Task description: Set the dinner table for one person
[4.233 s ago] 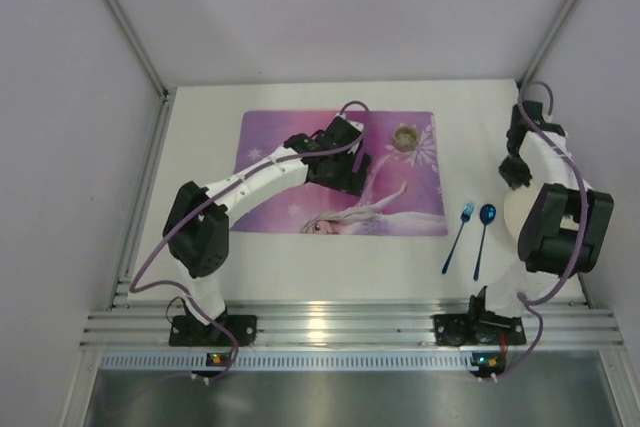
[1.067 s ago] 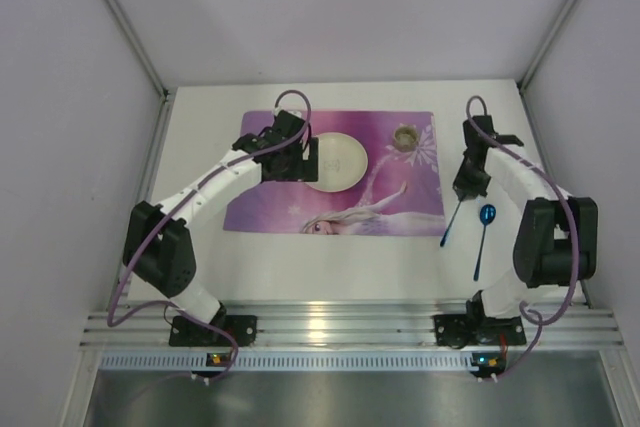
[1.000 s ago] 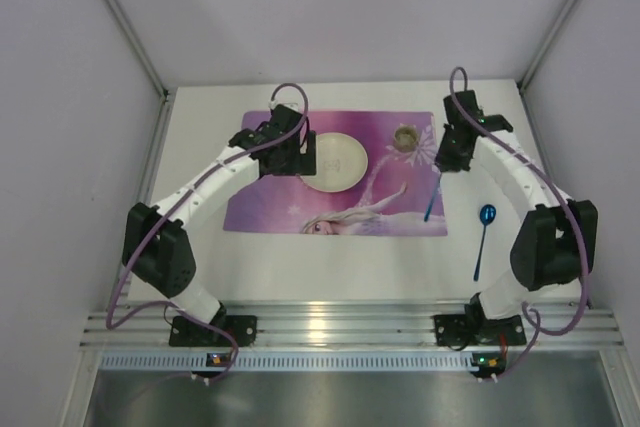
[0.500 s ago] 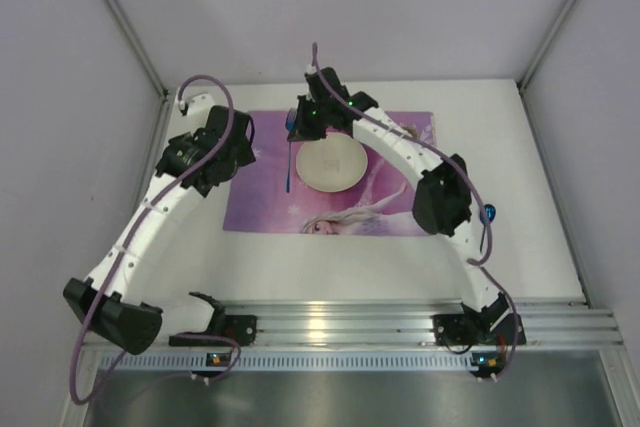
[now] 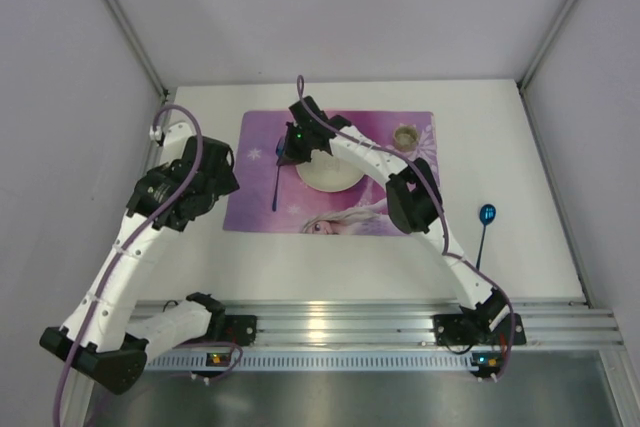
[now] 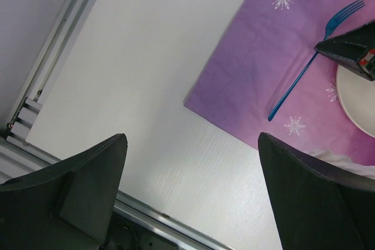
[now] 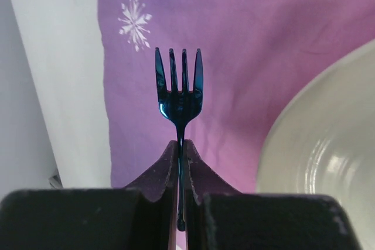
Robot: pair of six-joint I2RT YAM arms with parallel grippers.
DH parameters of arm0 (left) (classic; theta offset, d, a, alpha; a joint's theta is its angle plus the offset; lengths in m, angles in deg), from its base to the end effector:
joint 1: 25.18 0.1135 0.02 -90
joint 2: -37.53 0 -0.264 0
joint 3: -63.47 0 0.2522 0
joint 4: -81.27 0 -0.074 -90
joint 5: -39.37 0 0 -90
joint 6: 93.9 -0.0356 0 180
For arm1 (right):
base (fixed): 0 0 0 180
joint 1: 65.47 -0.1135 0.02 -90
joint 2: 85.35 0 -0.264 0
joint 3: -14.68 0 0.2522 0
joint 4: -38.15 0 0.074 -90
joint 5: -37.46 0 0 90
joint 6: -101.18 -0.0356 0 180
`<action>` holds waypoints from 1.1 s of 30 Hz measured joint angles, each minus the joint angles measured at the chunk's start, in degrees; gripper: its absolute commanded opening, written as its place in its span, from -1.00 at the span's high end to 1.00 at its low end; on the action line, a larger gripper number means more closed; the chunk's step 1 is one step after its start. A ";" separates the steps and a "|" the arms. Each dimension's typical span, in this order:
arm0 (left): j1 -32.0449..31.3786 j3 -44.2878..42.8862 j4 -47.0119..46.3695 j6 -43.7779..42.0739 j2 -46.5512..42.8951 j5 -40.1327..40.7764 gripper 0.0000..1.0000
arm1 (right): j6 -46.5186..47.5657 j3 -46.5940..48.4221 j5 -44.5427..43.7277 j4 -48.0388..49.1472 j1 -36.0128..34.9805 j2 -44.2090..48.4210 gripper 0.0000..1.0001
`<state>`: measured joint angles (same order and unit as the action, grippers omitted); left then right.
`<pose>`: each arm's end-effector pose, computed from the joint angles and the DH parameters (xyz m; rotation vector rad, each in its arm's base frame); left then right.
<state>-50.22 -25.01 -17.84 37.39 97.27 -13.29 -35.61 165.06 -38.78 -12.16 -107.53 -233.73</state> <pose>0.1639 -0.0528 0.3820 -0.5743 2.1840 0.2138 0.4168 0.3875 0.1796 -0.0122 2.6333 0.9278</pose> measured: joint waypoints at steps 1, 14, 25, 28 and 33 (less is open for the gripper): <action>0.00 0.00 0.42 0.13 -0.15 -0.04 -0.98 | -0.26 0.44 -0.09 0.61 0.00 -0.20 0.82; 0.02 -0.07 0.96 -0.87 3.37 -0.52 -0.98 | -1.88 1.55 0.70 6.16 0.00 -1.38 -0.11; 0.04 0.48 -6.14 -3.96 5.57 -5.95 -0.98 | 7.61 -39.91 -3.82 7.72 6.93 40.26 -0.16; -0.04 2.01 -10.34 -5.35 6.71 -9.66 -0.97 | 9.77 -55.78 -5.40 7.93 22.53 60.89 -0.18; -1.99 2.86 -15.50 -6.78 11.47 -13.42 -0.97 | 14.51 -72.06 -10.69 2.38 51.06 70.01 -0.22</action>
<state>-52.21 -22.14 -33.33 30.62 108.75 -26.71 -21.09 92.99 -49.47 -9.78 -56.48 -163.72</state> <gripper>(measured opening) 0.987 0.608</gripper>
